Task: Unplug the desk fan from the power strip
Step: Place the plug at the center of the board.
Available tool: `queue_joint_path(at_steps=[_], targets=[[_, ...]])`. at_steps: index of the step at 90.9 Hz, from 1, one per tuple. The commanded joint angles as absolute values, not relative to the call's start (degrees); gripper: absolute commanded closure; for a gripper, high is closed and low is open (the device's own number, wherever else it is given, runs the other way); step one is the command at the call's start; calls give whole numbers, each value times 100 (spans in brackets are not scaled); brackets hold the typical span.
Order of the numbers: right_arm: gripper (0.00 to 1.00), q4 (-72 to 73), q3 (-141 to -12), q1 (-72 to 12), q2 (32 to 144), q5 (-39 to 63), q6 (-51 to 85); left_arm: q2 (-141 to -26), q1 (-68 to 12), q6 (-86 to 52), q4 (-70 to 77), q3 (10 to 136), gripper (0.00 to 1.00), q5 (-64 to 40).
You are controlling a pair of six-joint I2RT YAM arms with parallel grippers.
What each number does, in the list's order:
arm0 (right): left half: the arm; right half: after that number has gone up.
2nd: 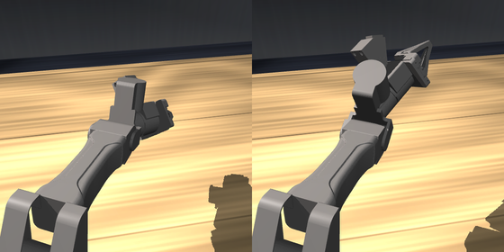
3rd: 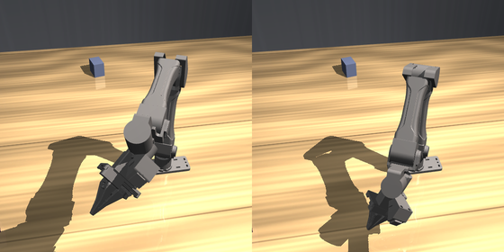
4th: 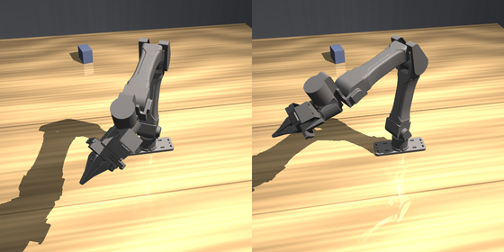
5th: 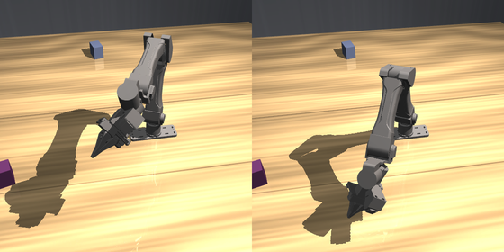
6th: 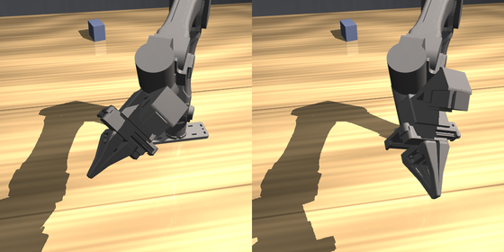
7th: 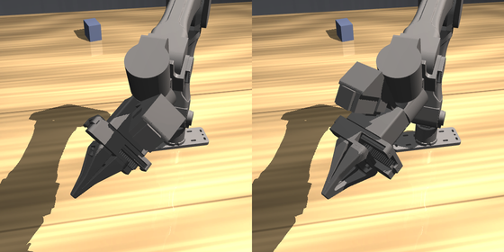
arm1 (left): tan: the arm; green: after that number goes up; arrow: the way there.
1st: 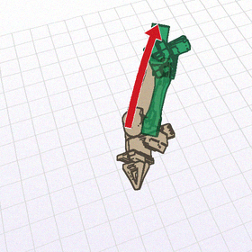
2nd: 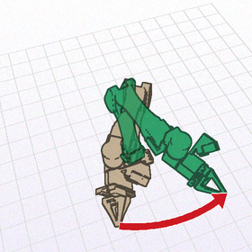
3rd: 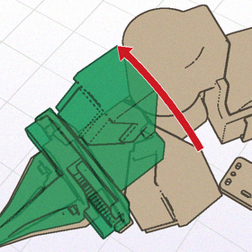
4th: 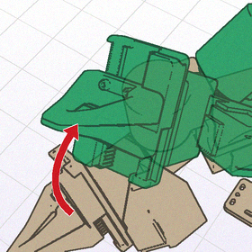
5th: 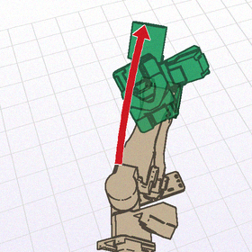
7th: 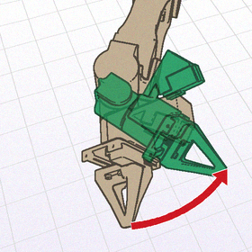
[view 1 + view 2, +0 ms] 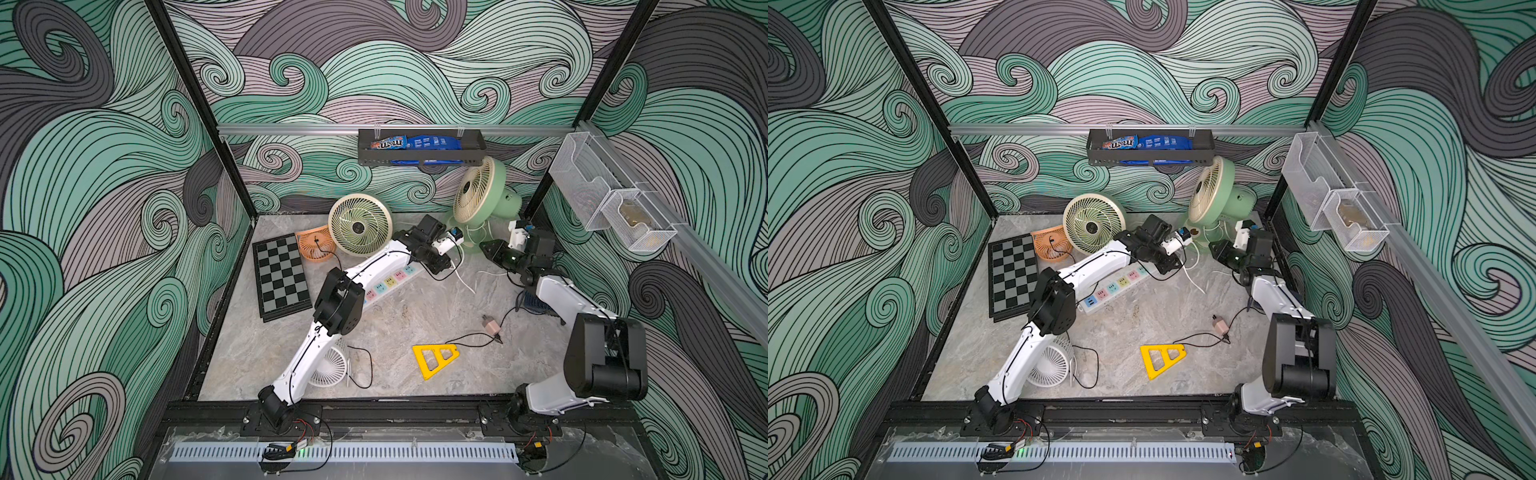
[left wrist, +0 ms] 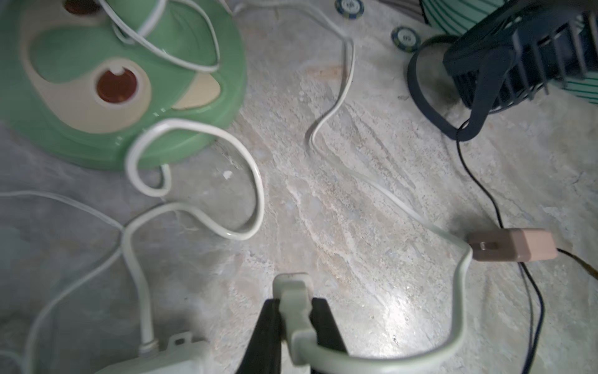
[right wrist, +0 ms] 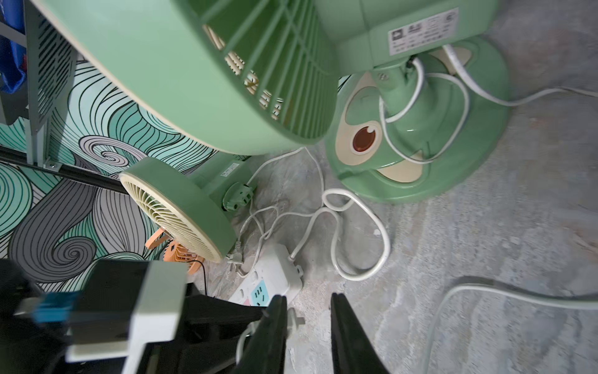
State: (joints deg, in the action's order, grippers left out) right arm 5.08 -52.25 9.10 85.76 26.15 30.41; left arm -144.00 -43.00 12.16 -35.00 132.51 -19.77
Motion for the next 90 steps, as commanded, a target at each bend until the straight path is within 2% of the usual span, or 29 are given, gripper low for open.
queue_joint_path(at_steps=[1,37,54,75,90], targets=[[69,312,-4973,1136,8255,2768,2918,-14644,-4421,1067,-3738,13681,100,-2048],[59,453,-4453,1275,8055,3036,2841,-15080,-4569,1033,-3764,13905,100,-2008],[49,506,-4438,1291,8032,3122,2823,-15100,-4592,985,-3791,13895,72,-1987],[41,365,-4587,1341,7944,3120,2697,-15054,-4588,1008,-3841,13873,65,-1995],[34,313,-4644,1390,7904,3090,2522,-14758,-4566,1125,-3981,13819,55,-2031]])
